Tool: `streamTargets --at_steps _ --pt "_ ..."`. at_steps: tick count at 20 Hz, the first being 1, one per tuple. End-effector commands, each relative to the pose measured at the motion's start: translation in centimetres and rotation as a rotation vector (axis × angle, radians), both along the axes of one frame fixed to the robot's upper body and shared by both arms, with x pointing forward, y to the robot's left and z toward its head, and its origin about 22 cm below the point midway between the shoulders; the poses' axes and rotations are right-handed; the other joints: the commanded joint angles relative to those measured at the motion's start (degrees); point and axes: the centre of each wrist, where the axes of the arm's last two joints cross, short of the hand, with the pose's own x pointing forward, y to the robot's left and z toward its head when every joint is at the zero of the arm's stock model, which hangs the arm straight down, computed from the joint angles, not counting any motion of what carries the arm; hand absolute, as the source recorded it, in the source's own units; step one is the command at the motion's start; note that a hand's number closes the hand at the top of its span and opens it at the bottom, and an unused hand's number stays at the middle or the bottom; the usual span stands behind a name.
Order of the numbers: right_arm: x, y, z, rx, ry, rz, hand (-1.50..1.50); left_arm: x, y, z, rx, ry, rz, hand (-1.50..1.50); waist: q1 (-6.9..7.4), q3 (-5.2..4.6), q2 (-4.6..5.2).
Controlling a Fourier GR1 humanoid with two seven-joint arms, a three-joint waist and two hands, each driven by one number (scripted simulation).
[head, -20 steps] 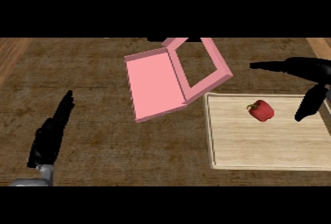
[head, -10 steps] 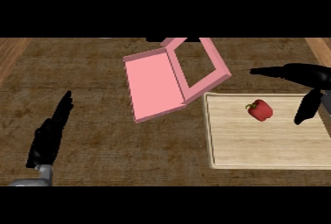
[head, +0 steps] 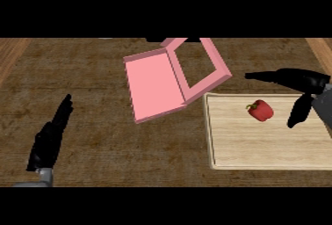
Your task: Pick the bell pepper from the tray and place it in the cardboard box
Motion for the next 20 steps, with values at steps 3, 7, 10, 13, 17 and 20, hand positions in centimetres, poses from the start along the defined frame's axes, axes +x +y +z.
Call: streamTargets --at_steps 3,7,10,13,17,20 --pt "0.9 1.4 -0.8 0.054 0.053 0.034 -1.5 1.9 -1.4 0.2 0.008 -0.006 0.014 0.0 -0.08 -0.01 0.07" --pt "0.1 -0.8 -0.7 0.033 0.055 0.027 -1.5 1.4 -1.6 0.8 0.001 -0.007 -0.012 0.0 -0.11 -0.01 0.03" --pt "-0.4 -0.1 -1.5 0.016 0.067 0.028 -1.5 -0.1 1.1 0.4 -0.003 0.009 0.017 0.0 -0.18 -0.02 -0.08" --pt "-0.3 0.6 -3.9 -0.008 0.076 0.032 -1.5 0.7 -1.7 1.1 0.002 -0.007 -0.001 0.0 0.16 0.01 0.06" --pt "-0.6 0.6 -4.0 -0.017 0.067 0.05 -1.5 -1.3 -0.2 -0.1 -0.005 0.011 -0.001 0.0 0.08 -0.01 -0.01" --pt "0.0 0.8 -3.8 -0.002 0.111 0.041 1.5 0.0 -0.4 0.5 -0.003 -0.001 -0.005 0.0 0.22 0.0 0.06"
